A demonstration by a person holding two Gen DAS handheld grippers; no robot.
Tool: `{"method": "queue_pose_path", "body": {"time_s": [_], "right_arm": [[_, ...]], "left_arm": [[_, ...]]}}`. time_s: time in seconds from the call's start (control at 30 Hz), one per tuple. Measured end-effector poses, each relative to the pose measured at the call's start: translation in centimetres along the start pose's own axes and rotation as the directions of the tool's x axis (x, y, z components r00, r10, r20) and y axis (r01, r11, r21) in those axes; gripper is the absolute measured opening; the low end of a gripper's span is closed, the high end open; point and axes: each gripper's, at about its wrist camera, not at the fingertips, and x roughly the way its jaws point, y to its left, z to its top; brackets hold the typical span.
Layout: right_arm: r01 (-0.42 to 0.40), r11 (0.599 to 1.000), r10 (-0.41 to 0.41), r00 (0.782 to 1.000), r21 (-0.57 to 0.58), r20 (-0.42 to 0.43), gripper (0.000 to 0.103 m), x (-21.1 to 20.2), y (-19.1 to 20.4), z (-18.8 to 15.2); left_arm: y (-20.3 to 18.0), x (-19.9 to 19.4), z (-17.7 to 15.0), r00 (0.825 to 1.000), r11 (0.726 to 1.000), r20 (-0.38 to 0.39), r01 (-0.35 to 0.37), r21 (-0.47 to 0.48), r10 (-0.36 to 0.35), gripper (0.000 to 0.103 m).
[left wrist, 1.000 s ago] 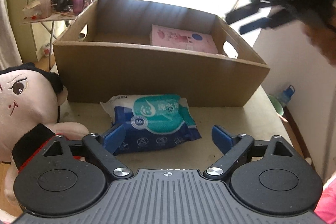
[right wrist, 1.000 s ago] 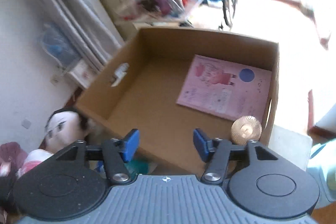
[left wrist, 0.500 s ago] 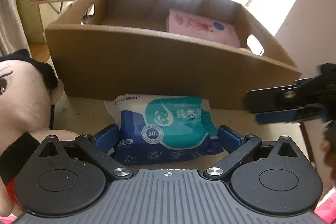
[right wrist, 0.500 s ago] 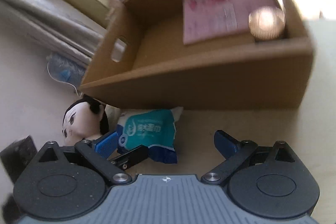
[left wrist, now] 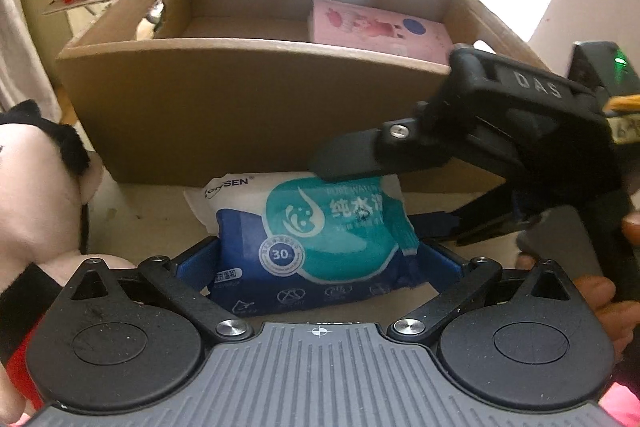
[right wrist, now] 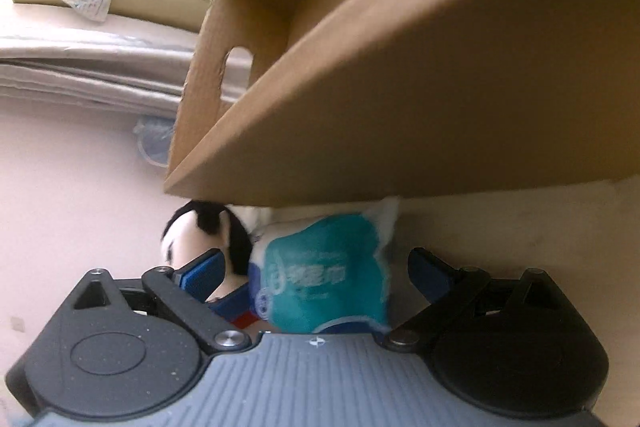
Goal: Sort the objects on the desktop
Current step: 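Move the left gripper down around the blue-and-white wet-wipes pack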
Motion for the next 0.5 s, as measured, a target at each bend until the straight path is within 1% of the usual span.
{"method": "queue_pose_path", "body": {"time_s": [0.03, 0.23, 0.37, 0.5], "right_arm": [[0.001, 1.000, -0.001, 1.000, -0.001, 0.003, 0.103, 0.0, 0.1, -0.2], [0.030, 0.999, -0.030, 1.000, -0.026, 0.005, 0.103, -0.9, 0.6, -1.4], [0.051, 0.998, -0.051, 0.999, -0.043, -0.003, 0.103, -2.1, 0.5, -3.1], [0.054, 0.997, -0.054, 0.999, -0.050, -0.003, 0.103, -3.9, -0.3, -5.4]], "left_arm": [[-0.1, 0.0, -0.1, 1.000, 1.000, 0.000, 0.013, 0.000, -0.013, 0.103], [-1.0, -0.6, -0.9, 0.999, 0.999, -0.010, 0.040, 0.015, -0.040, 0.103], [-1.6, -1.6, -2.0, 0.995, 0.996, -0.026, 0.093, 0.001, -0.093, 0.103], [-2.7, -2.8, -3.8, 0.989, 0.990, -0.034, 0.141, -0.008, -0.142, 0.103]]}}
